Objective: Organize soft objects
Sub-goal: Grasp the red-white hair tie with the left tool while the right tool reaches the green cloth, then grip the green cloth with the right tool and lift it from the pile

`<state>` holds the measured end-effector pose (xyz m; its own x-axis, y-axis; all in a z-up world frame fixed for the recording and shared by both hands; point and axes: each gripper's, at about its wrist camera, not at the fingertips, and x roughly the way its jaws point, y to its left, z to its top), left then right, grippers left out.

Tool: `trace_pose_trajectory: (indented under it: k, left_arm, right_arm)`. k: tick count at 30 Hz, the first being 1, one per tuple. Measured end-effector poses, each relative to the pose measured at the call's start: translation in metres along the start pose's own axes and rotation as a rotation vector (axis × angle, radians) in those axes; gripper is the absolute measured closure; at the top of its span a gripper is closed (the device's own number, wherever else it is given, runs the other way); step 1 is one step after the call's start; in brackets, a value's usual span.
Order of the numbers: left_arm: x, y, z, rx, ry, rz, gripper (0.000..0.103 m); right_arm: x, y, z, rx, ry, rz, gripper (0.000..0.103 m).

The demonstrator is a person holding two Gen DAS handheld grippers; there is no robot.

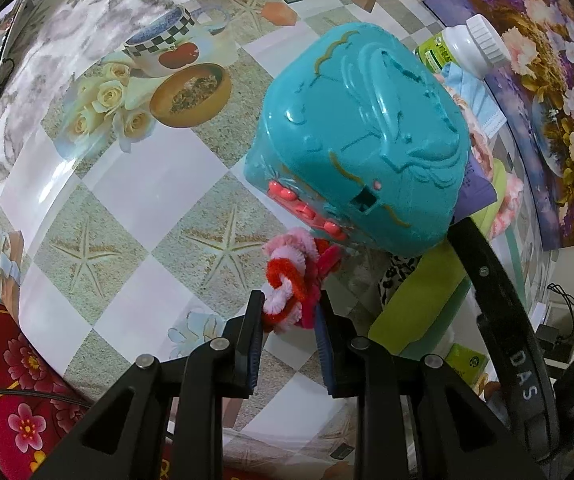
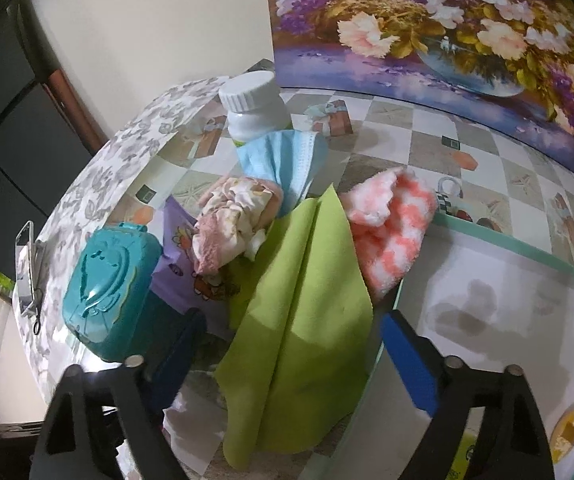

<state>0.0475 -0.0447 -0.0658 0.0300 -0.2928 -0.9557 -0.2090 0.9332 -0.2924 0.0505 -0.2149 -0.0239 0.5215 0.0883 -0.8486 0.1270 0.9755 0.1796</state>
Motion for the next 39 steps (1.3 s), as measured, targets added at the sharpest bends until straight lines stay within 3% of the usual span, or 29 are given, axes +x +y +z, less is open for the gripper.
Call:
trace_pose_trajectory:
  k: [4, 9, 13, 16, 32, 39]
  left_arm:
    - [0.003, 0.001, -0.001, 0.001, 0.004, 0.000, 0.078]
    - [0.005, 0.001, -0.001, 0.000, 0.008, -0.002, 0.078]
    - [0.007, 0.002, -0.002, 0.001, 0.008, 0.000, 0.078]
    - [0.007, 0.003, -0.002, 0.001, 0.007, 0.000, 0.078]
    - [-0.005, -0.002, 0.000, 0.018, -0.013, 0.004, 0.078]
    - [-0.024, -0.010, -0.004, 0.047, -0.057, -0.015, 0.078]
  right_arm:
    - [0.004, 0.001, -0.002, -0.006, 0.025, 0.001, 0.042]
    - [0.005, -0.006, -0.003, 0.034, 0.041, 0.023, 0.049]
    - [0.005, -0.008, -0.005, 0.053, 0.051, 0.030, 0.074]
    - [0.003, -0.007, -0.005, 0.058, 0.051, 0.043, 0.086]
    - [-0.016, -0.015, -0.002, 0.117, 0.014, 0.120, 0.096]
    - [-0.057, -0.023, 0.008, 0.166, -0.089, 0.187, 0.096]
